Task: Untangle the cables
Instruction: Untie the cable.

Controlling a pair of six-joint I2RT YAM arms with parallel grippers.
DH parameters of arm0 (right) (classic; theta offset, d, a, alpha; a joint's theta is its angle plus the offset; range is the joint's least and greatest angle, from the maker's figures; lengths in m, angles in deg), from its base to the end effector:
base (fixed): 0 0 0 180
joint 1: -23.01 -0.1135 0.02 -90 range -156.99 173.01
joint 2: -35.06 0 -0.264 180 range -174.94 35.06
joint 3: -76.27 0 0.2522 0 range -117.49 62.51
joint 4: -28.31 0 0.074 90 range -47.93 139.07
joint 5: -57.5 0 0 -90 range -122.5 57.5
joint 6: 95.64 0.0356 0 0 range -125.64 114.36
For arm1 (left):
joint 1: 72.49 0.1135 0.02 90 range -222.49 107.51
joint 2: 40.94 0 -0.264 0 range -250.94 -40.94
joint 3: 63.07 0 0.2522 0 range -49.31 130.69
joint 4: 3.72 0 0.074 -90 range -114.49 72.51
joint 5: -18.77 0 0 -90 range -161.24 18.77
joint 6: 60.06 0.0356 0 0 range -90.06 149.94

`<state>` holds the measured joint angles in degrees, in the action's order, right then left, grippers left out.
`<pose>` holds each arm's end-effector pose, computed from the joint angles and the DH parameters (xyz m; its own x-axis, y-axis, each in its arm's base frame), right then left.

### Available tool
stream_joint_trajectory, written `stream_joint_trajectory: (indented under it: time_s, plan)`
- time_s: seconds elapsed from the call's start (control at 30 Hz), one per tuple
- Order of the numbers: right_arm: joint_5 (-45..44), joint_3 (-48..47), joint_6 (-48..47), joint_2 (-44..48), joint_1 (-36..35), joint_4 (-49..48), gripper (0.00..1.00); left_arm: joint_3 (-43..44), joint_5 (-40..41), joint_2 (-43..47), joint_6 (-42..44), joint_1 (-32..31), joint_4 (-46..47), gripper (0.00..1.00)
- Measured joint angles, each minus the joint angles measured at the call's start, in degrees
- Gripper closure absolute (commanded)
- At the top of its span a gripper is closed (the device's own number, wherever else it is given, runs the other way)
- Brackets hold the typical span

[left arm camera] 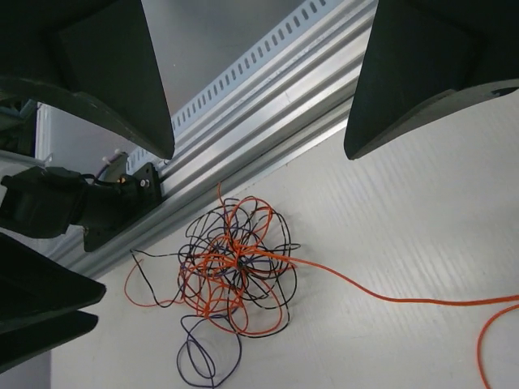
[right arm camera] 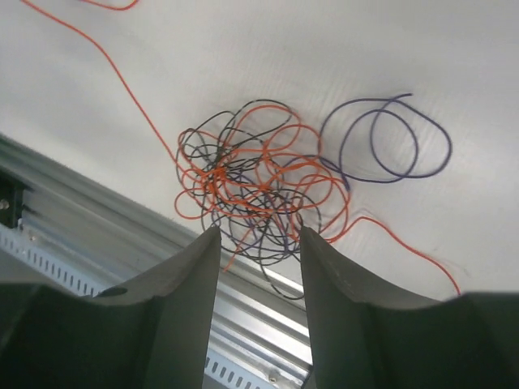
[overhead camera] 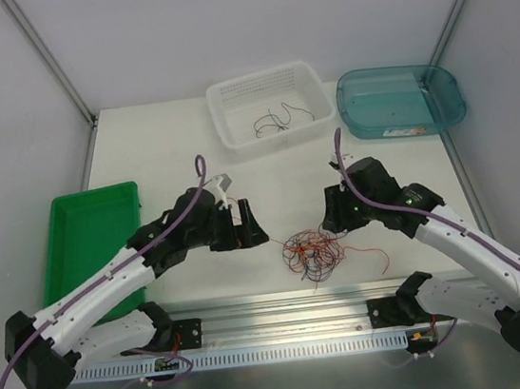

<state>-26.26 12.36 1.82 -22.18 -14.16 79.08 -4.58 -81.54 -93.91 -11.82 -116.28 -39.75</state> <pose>0.1620 0.1277 0.2887 -0.6359 -0.3202 -0.7022 -0.5852 0.7932 0.1682 0.1443 -0.1471 0.2932 -0.8010 -0.1399 -0.5821 0.3468 0.6842 -0.6416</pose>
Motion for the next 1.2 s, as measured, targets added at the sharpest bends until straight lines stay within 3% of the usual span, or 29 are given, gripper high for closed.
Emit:
stream_joint_trajectory:
  time_s: [0.13, 0.3, 0.63, 0.73, 0.83, 0.87, 0.9, 0.93, 1.07, 1.2]
  plan:
    - [-4.5, 0.5, 0.68, 1.09, 1.77, 1.2, 0.52, 3.72, 3.54, -11.65, -1.7, -6.45, 2.38, 0.18]
    - [-3.17, 7.61, 2.84, 1.4, 3.45, -1.14, 0.5, 9.86, 5.49, -25.68, -2.23, -11.67, 4.81, 0.25]
    - [4.09, 14.45, 5.9, -4.9, 3.37, -9.11, 0.48, 15.13, 6.32, -40.94, -2.4, -14.03, 7.48, 0.34]
    - [4.85, 15.39, 6.43, -7.54, 3.32, -11.87, 0.48, 15.91, 6.67, -44.17, -2.51, -14.03, 7.65, 0.46]
    - [5.03, 15.78, 6.73, -10.25, 3.28, -13.86, 0.57, 16.35, 7.65, -46.18, -2.91, -14.03, 8.26, 0.7]
    - [5.18, 15.8, 6.88, -11.08, 3.28, -14.34, 0.72, 16.5, 7.85, -46.64, -2.95, -14.03, 8.46, 0.87]
    - [5.31, 15.8, 6.64, -11.98, 3.26, -14.97, 0.8, 16.52, 8.04, -46.77, -3.21, -14.03, 8.59, 0.94]
    - [5.62, 15.8, 6.88, -13.03, 3.21, -15.52, 0.96, 16.52, 8.74, -46.8, -3.04, -14.03, 8.74, 0.99]
    - [5.29, 15.78, 7.08, -13.75, 3.17, -15.26, 0.99, 14.82, 11.58, -43.91, -3.15, -13.44, 9.68, 1.0]
    - [1.44, 15.52, 6.36, -7.74, 3.41, -11.47, 0.99, 7.04, 13.29, -31.15, -4.0, -6.99, 9.62, 1.0]
